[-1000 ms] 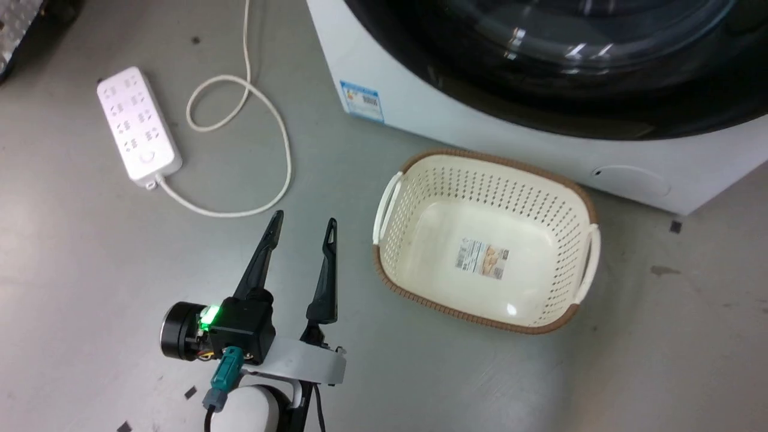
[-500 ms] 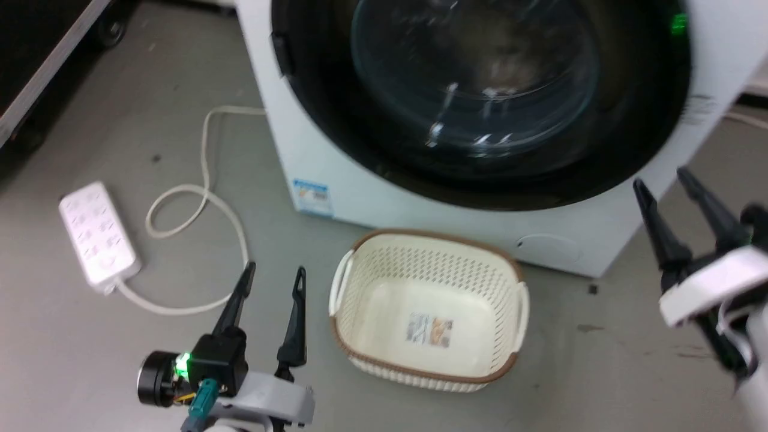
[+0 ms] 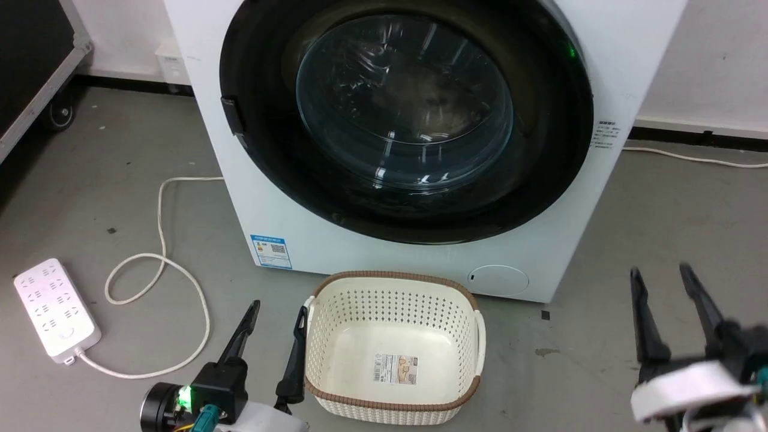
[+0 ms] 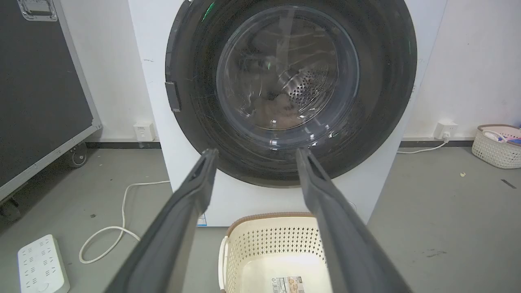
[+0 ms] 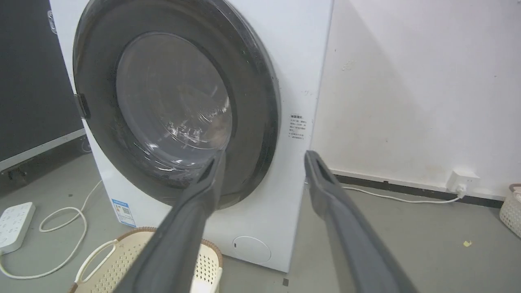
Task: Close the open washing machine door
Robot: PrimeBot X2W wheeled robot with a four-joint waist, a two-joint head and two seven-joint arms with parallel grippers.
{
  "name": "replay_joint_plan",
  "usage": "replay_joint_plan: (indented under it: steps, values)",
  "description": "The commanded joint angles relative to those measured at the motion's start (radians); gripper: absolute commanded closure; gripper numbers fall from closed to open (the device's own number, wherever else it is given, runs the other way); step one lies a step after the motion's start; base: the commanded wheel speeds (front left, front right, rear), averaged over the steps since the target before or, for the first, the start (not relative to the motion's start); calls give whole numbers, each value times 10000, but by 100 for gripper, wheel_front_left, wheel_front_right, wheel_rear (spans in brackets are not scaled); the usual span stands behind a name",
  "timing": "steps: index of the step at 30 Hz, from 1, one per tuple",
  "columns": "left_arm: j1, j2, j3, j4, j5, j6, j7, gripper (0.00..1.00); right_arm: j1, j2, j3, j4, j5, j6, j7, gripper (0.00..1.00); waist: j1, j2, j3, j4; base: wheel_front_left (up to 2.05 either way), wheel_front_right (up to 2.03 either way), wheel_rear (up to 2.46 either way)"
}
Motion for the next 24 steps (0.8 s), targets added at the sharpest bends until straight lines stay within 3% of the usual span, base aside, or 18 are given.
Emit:
replay_joint_plan:
  steps: [1,7,18,19,24]
  values:
    - [131,51,-1,50,52,-50,-43,0,447,318,-175,-252,-357,-7,-38,0,2,0,-15,-4,0,0,0]
    - [182,42,45,192,69,-72,-43,0,1373,928,-510,-769,-980,-7,-41,0,2,0,-61,9,0,0,0]
    - [233,-14,296,446,-140,-95,-44,0,1581,1056,-386,-777,-1112,-7,-42,0,2,0,-116,33,0,0,0]
    - [106,-25,251,497,-144,-94,18,100,1441,1007,-384,-751,-1061,0,7,100,2,0,-115,55,0,0,0]
    - [105,-35,258,469,-126,-83,60,100,1424,1008,-359,-768,-1063,0,49,100,2,0,-112,52,0,0,0]
